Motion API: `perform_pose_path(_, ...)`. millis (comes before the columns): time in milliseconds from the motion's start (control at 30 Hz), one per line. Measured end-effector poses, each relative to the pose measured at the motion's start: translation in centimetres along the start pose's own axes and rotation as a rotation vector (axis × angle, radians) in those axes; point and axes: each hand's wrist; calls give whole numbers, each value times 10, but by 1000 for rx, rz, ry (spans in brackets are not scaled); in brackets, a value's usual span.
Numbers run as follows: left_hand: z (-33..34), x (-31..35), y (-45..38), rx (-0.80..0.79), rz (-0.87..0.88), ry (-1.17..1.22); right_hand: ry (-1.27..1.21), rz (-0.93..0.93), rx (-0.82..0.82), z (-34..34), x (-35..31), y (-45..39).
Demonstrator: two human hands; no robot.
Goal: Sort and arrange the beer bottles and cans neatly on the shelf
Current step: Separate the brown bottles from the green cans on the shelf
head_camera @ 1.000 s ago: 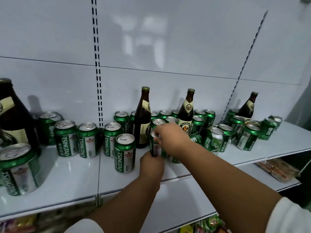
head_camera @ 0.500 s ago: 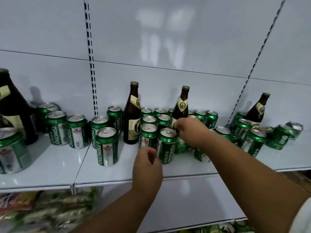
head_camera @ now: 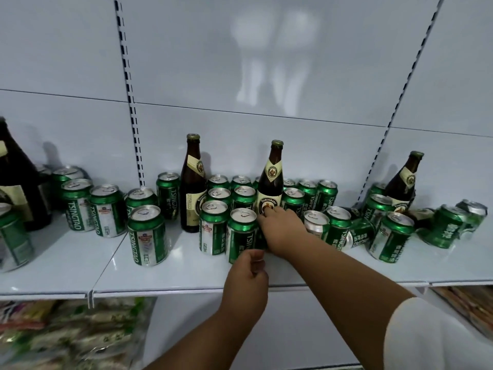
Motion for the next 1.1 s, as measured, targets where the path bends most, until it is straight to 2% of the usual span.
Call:
perform_pose_path(133, 3, 0, -3, 2, -33, 12, -101, 40, 77, -4, 8, 2)
perform_pose_path(367, 15, 15, -1, -108, -46, 59, -501, 244, 276, -39, 24, 11)
perform_pose_path(467, 22, 23, -3, -117, -78, 163, -779, 310, 373, -54, 31, 22)
perform_pose_path(533, 26, 27, -4, -128, -119, 272, -874, 308, 424, -60, 35, 32)
perform_pose_path(633, 33, 33, -1, -174, -154, 492, -885, 247, 443, -58, 34, 47)
perform_pose_path(700, 38, 35, 4, -143, -164, 595, -911, 228, 427, -52, 33, 53)
perform_pose_path(900, 45, 32, 8, -66, -284, 644, -804, 214, 357, -48, 34, 60)
perform_pose_path(1100, 41, 29, 4, -49, -286, 574, -841, 195, 364, -52, 50, 68)
Point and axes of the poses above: each hand's wrist, its own y-axis away from the middle knuckle, its own z-axis out of the palm, x = y × z, and after that the axes turned 14 degrees about -z, right-handed
